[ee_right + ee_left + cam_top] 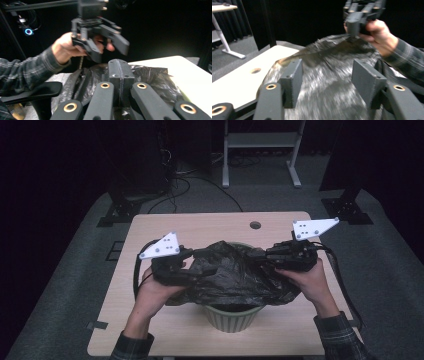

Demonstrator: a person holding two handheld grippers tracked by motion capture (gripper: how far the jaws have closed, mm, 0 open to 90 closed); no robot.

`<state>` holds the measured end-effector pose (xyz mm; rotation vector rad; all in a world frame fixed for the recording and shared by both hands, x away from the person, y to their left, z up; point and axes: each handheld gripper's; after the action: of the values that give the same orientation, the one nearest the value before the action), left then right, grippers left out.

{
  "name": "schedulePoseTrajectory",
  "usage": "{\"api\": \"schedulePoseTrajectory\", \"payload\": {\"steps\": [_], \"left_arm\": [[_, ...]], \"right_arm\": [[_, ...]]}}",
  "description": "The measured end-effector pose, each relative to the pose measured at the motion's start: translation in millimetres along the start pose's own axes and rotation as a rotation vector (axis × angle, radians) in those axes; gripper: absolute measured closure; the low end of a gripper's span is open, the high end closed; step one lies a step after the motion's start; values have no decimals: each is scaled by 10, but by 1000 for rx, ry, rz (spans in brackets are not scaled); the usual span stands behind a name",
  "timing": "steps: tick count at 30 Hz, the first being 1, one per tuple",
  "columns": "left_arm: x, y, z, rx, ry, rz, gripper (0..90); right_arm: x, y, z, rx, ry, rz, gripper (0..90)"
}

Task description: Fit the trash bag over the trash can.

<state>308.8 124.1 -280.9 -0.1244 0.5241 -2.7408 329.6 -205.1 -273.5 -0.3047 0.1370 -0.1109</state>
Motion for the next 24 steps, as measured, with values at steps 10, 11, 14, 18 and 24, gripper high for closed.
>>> {"api": "schedulePoseTrajectory", "payload": {"steps": [10,11,14,18,24], "left_arm": [[-123,359,187,-22,87,-15,376],[-139,394,198,-25,95,-15,377],[-169,464,217,-37,109,-27,376],[-182,552,228,-55,132,-58,414],[-150,537,214,-87,135,-103,814]], "right_arm": [[-9,-8,37,3,-5,26,900],[-7,-6,35,4,-5,28,900],[-7,2,35,5,-7,32,900],[-1,11,35,9,-3,45,900],[13,-2,29,10,-2,34,900]]}}
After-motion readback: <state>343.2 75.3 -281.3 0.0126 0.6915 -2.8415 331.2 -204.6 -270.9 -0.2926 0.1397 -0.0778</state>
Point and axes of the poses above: each handheld gripper's, and its own axes: y roughly forward along the jaws, z roughly out of its top, x roughly to its right, and after that the axes turned 6 degrees about -x, right-handed
